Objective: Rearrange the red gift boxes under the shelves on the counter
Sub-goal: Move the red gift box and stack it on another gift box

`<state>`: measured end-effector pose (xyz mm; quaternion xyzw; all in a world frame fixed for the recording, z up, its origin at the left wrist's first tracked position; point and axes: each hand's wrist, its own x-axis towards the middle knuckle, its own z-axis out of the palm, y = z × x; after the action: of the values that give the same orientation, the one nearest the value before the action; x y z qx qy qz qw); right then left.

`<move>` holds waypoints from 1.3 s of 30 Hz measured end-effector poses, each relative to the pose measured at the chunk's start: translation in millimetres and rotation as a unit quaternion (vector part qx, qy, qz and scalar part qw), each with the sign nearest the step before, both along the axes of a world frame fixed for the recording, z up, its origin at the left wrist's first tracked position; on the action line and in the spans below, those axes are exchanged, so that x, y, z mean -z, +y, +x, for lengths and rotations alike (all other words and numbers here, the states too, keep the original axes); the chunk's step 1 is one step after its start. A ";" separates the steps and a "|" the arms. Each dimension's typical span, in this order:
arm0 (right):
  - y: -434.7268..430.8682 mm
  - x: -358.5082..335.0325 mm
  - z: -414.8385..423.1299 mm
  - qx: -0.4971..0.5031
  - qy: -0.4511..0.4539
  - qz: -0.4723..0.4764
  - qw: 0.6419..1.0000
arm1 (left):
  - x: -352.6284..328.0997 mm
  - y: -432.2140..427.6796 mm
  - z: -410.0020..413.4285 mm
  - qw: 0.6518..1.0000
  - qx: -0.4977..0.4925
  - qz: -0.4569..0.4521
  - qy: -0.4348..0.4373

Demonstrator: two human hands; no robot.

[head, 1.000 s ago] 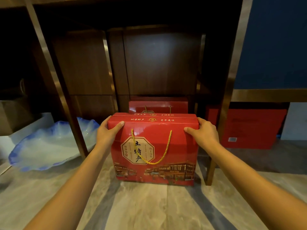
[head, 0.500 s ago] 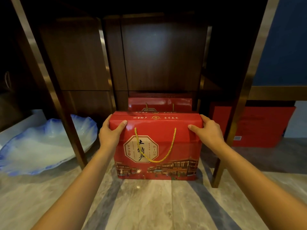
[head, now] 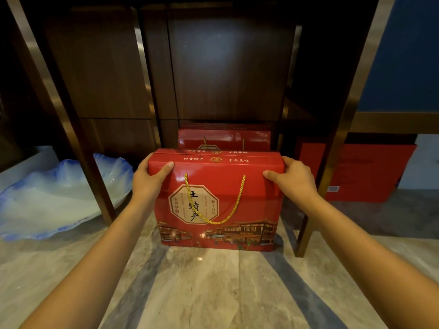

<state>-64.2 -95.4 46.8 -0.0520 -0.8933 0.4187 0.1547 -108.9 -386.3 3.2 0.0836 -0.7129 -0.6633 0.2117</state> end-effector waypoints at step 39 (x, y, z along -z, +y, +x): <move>-8.1 -29.4 8.3 -0.043 -0.072 0.090 0.992 | -35.9 -10.5 2.2 0.975 0.028 -0.219 -0.039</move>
<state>-55.9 -103.5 76.2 -0.0292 -0.9377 0.3378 0.0764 -106.7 -396.7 39.1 0.0414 -0.8504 -0.4932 0.1786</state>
